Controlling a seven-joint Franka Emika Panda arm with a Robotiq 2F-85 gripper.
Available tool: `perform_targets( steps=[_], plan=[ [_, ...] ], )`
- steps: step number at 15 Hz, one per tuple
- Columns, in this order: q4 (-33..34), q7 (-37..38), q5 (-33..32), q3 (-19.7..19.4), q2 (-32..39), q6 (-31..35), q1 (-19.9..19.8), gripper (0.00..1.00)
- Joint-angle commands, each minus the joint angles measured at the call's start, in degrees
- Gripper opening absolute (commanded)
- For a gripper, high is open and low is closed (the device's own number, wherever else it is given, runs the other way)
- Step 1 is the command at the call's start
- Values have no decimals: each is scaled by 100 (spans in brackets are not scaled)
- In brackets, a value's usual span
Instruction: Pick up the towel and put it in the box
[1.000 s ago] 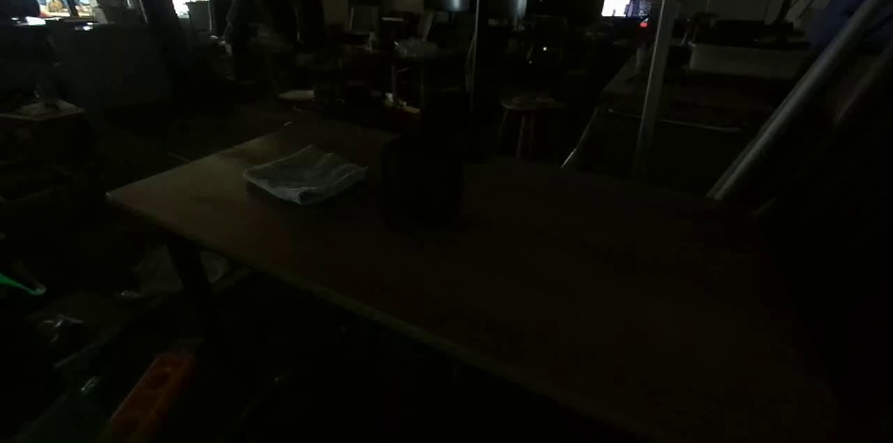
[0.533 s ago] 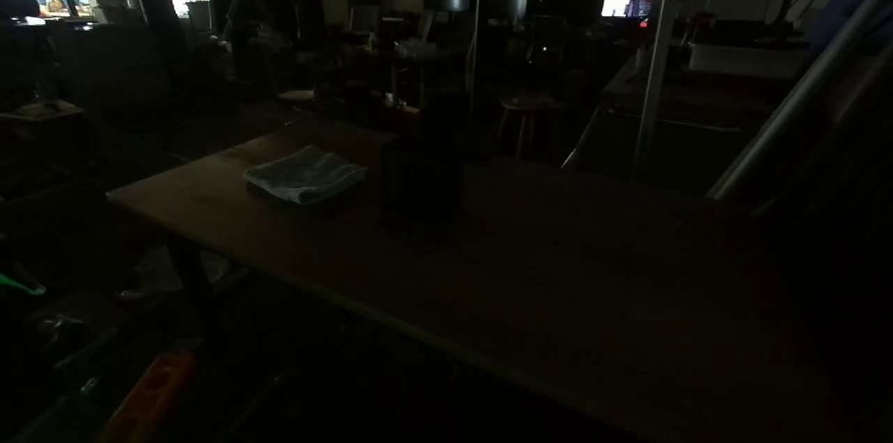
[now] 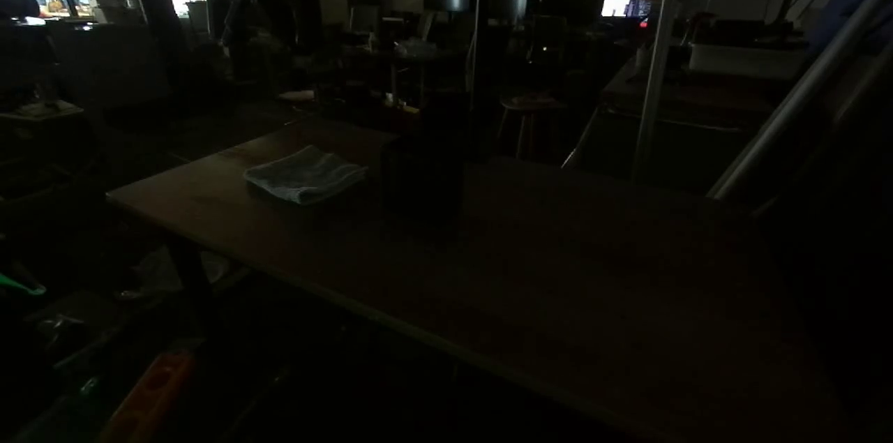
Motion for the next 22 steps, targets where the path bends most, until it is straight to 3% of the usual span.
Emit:
perform_targets(
  steps=[1, 13, 22],
  plan=[
    [255, 275, -29, 237, 269, 131, 98, 100],
    [1962, 1652, -82, 1047, 2135, 990, 380, 100],
    [3449, 1877, -738, 1029, 3891, 1545, 708, 100]
  ],
)
